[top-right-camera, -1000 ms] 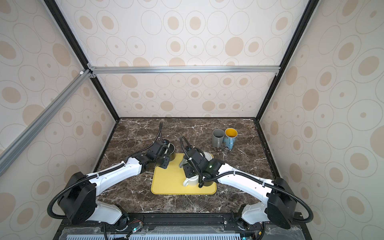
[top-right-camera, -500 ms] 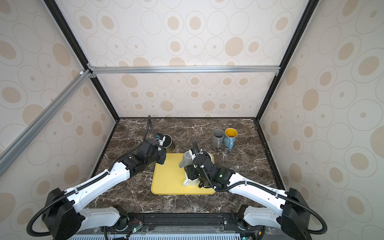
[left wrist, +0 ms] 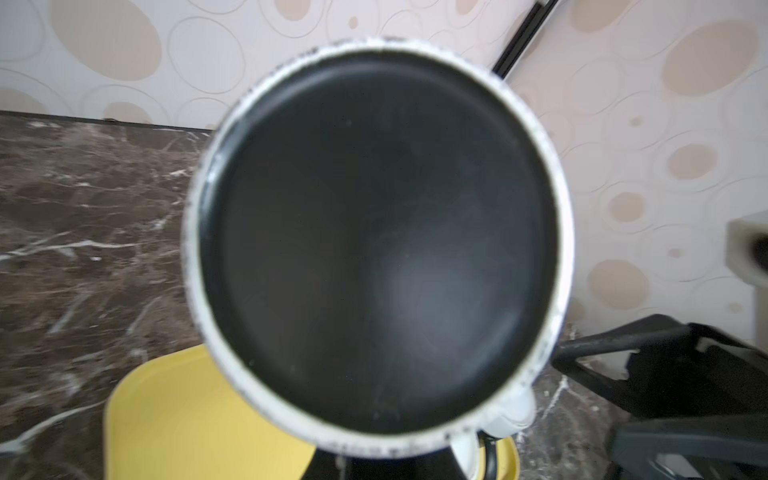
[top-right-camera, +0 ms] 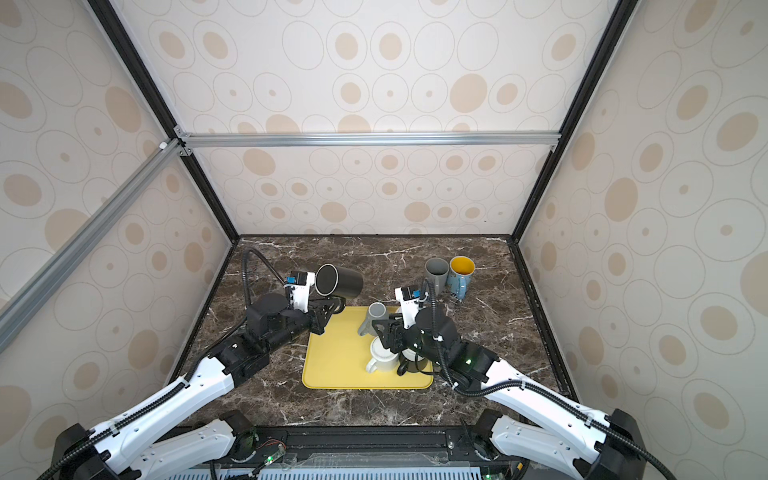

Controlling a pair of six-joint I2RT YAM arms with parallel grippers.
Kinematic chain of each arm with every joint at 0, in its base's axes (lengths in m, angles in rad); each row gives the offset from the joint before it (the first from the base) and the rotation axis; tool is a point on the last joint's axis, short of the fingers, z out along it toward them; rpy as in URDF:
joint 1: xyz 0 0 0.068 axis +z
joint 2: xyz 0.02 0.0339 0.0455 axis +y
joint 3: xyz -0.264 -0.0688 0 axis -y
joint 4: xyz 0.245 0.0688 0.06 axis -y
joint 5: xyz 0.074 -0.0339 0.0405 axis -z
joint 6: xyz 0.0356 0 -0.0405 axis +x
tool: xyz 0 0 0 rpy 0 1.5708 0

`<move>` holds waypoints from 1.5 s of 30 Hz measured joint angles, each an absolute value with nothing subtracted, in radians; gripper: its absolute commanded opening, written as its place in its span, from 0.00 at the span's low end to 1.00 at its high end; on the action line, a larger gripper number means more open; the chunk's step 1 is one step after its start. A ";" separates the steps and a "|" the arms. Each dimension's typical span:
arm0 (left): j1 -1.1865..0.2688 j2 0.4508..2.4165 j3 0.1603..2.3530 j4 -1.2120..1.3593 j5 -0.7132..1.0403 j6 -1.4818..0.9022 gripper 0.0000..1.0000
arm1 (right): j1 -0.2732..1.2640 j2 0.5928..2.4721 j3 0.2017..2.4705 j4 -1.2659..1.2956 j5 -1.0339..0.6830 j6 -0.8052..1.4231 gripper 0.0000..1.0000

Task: Turn the mug right side up
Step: 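Lift the black mug off the tray with the left gripper while the right rises, then close the right gripper on the raised black mug beside the left gripper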

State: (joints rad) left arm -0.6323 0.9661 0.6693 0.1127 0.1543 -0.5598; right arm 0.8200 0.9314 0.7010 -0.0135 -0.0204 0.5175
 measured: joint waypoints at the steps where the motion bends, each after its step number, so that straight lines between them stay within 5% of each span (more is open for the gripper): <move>1: -0.632 0.962 0.649 0.151 0.175 -0.588 0.00 | 0.804 0.924 0.701 -0.006 -0.042 0.522 0.59; 23: -0.633 1.118 0.430 1.021 0.402 -1.109 0.00 | 0.592 0.925 0.723 0.211 -0.502 0.764 0.48; 45: -0.658 1.219 0.424 1.287 0.410 -1.193 0.00 | 0.588 1.042 0.702 0.469 -0.572 0.920 0.43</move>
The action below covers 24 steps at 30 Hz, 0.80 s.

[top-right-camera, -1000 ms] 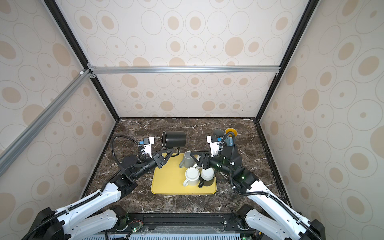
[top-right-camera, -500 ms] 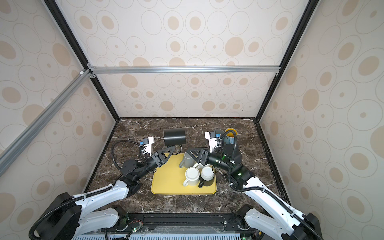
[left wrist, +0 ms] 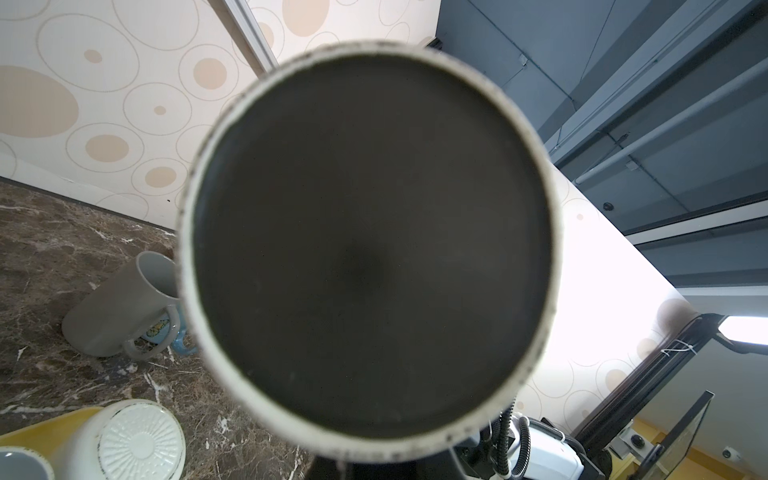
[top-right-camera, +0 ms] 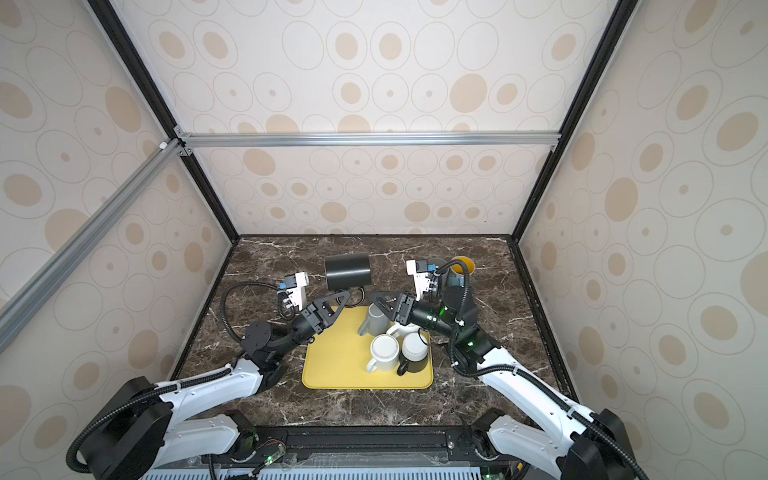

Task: Turn the mug right side up
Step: 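Close the right gripper on the raised black mug beside the left gripper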

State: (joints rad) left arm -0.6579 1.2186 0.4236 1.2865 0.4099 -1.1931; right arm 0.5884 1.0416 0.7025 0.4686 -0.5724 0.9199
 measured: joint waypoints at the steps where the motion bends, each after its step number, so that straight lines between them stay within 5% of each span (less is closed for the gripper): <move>1: -0.659 1.225 0.424 1.290 0.410 -1.195 0.00 | 0.589 1.046 0.702 0.478 -0.574 0.924 0.43; 24: -0.706 1.280 0.465 1.335 0.409 -1.209 0.00 | 0.588 1.111 0.690 0.631 -0.610 1.018 0.38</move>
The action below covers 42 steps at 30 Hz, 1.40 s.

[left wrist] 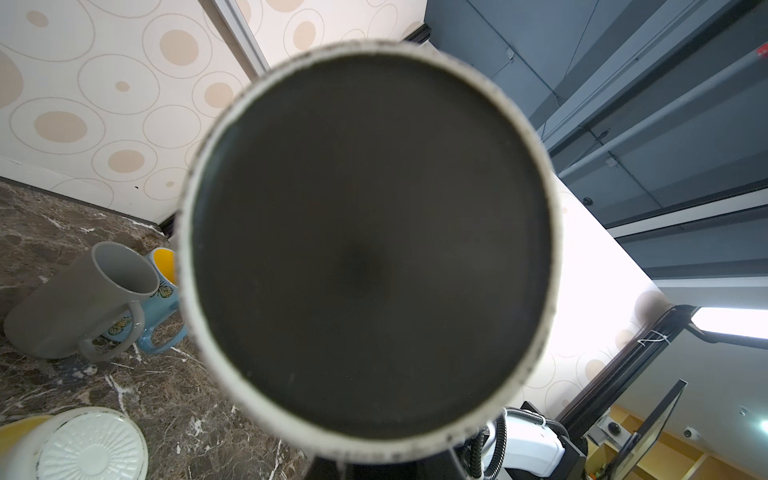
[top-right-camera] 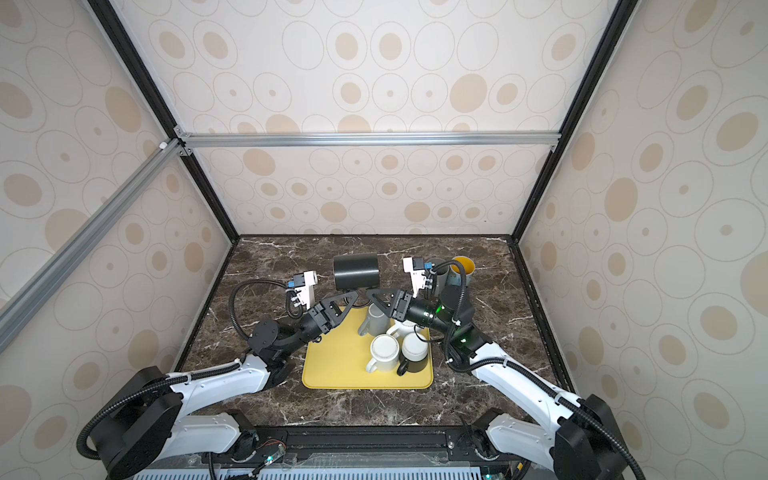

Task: Turn the mug right side up
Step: 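Close the right gripper on the raised black mug beside the left gripper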

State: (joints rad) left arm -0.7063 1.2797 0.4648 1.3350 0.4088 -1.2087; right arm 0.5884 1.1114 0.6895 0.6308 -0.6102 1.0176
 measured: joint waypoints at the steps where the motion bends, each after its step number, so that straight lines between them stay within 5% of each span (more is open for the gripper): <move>1: -0.709 1.283 0.465 1.339 0.406 -1.209 0.00 | 0.588 1.116 0.690 0.641 -0.611 1.024 0.37; 35: -0.737 1.372 0.496 1.439 0.392 -1.242 0.00 | 0.590 1.163 0.677 0.749 -0.628 1.092 0.24; 42: -0.738 1.376 0.501 1.444 0.390 -1.271 0.00 | 0.590 1.168 0.677 0.753 -0.628 1.071 0.04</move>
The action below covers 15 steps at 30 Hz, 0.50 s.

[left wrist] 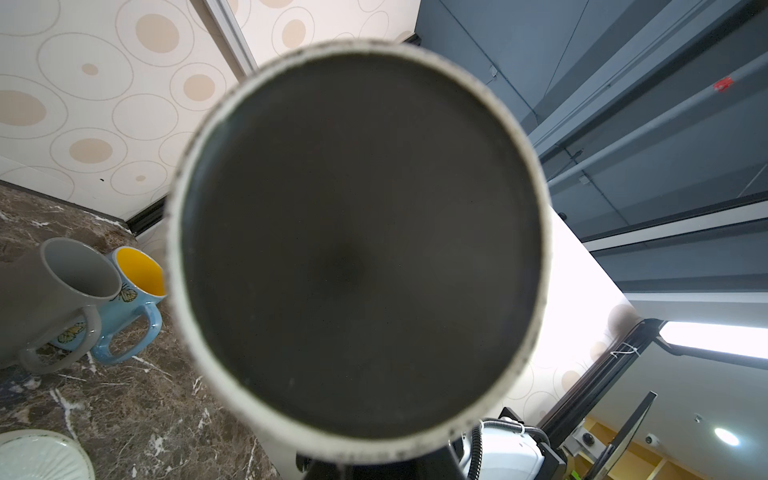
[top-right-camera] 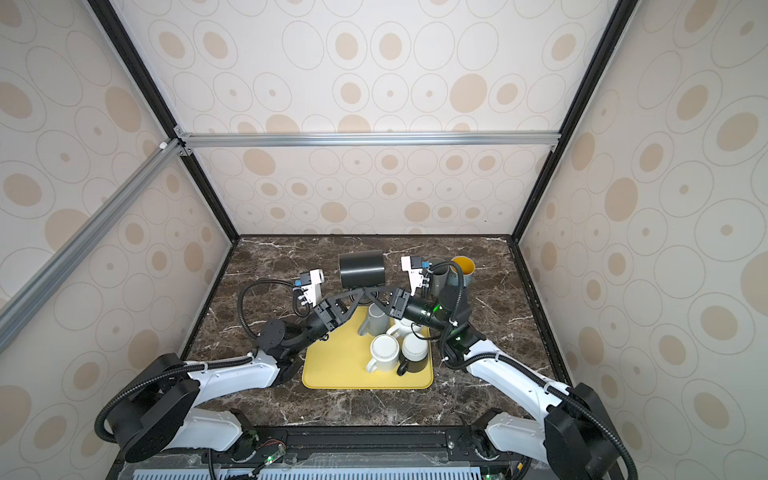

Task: Turn the mug right side up
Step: 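Close the right gripper on the raised black mug beside the left gripper, then open the left gripper and withdraw it while the right carries the black mug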

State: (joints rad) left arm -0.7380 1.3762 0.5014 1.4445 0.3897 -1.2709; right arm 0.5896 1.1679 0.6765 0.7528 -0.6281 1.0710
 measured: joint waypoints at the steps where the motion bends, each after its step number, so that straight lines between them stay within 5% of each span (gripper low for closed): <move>1: -0.738 1.377 0.502 1.444 0.390 -1.271 0.00 | 0.590 1.168 0.677 0.753 -0.628 1.071 0.01; 10: -0.738 1.376 0.503 1.432 0.389 -1.269 0.03 | 0.590 1.168 0.677 0.747 -0.623 1.065 0.00; 15: -0.741 1.353 0.513 1.365 0.384 -1.227 0.65 | 0.589 1.164 0.677 0.703 -0.597 1.058 0.00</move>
